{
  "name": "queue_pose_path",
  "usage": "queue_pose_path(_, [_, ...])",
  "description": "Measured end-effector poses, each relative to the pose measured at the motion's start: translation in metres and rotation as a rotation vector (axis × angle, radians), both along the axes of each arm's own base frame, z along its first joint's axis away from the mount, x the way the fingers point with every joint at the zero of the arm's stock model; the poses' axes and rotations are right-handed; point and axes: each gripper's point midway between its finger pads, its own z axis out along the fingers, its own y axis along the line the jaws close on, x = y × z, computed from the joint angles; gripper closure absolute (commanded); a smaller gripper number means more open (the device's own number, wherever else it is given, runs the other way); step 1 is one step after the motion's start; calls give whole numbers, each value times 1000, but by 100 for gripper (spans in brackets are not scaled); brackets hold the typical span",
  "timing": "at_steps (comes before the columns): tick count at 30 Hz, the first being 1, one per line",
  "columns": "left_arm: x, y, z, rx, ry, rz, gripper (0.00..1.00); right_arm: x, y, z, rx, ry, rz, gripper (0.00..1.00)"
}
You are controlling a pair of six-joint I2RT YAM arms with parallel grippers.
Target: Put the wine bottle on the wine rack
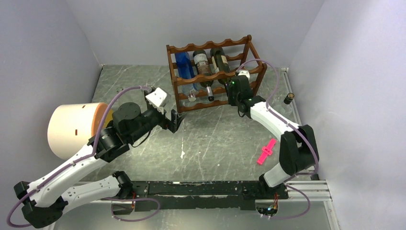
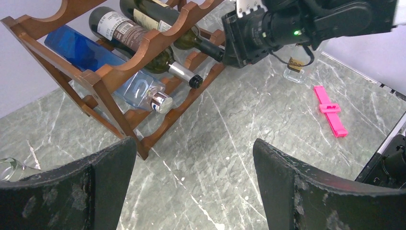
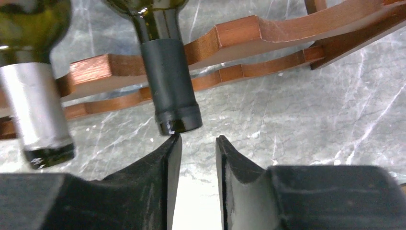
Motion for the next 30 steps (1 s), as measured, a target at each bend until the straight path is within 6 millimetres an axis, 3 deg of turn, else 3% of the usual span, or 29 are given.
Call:
queue_pose_path(6, [0, 0, 0, 1, 1, 0, 5, -23, -7, 46, 57, -70, -11, 45])
queue_pose_path(10, [0, 0, 1, -2, -2, -1, 5, -47, -26, 89, 74, -149, -66, 37])
queue_pose_path(15, [-5, 4, 8, -26, -19, -11, 5, -70, -65, 132, 14, -215, -199, 27])
queue_pose_path(21, [-10, 5, 12, -45, -34, -27, 5, -73, -113, 182, -112, -272, -379, 24])
queue_pose_path(25, [-11, 4, 8, -42, -29, -38, 5, -73, -151, 197, -193, -276, -508, 24])
queue_pose_path(30, [-12, 3, 4, -40, -20, -44, 5, -79, -201, 189, -250, -232, -667, 24])
